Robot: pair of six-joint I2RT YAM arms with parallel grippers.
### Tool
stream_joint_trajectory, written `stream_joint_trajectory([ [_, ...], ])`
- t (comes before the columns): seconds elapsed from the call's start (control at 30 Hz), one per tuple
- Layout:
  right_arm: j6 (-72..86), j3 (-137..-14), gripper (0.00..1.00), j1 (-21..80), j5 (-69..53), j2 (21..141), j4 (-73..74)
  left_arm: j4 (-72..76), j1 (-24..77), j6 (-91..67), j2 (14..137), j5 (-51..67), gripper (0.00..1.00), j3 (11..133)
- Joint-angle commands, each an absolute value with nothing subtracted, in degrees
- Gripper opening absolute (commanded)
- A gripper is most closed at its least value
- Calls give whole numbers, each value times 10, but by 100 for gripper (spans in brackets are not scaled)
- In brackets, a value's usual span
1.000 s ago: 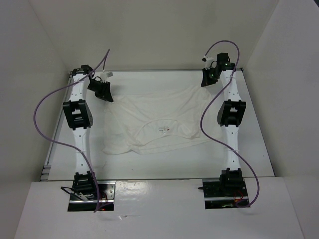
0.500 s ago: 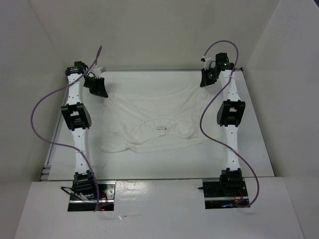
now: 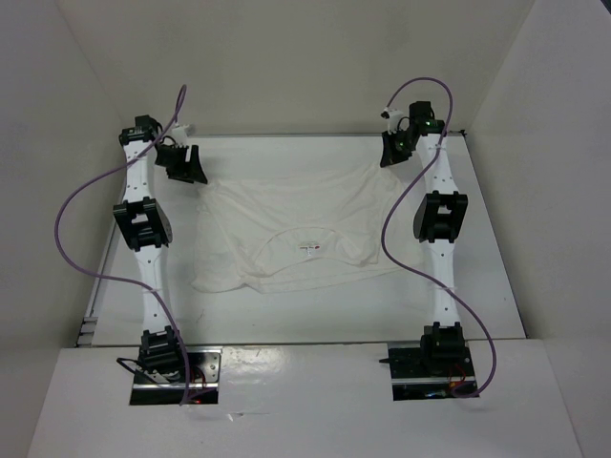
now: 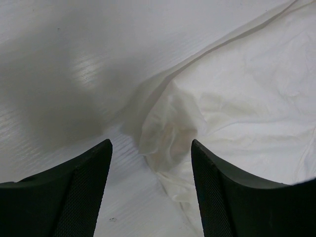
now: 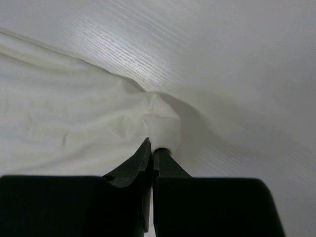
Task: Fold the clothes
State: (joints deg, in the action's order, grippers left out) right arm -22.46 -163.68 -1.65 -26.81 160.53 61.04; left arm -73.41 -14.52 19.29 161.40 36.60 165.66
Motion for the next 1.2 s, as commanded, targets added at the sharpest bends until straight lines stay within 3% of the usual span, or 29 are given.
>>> stream_joint_trajectory([
  [0.0, -231, -1637, 3, -11, -278, 1572, 625, -742, -149, 194, 1596, 398, 72, 1659],
  [0.27, -231, -1618, 3, -5, -272, 1550, 620, -742, -144, 183, 1551, 409, 57, 1589],
  [0.3, -231, -1613, 3, -5, -272, 1544, 620, -742, -144, 177, 1545, 403, 55, 1581],
  [0.33, -231, -1613, 3, -5, -272, 1544, 620, -742, -139, 177, 1540, 403, 46, 1575],
  [0.53, -231, -1590, 3, -5, -272, 1534, 620, -742, -133, 166, 1523, 381, 36, 1577],
  [0.73, -231, -1577, 3, -5, -260, 1523, 606, -742, -133, 166, 1522, 381, 17, 1589],
  [1.17, -194, -1587, 0, -5, -217, 1518, 573, -730, -127, 161, 1541, 381, 3, 1614],
])
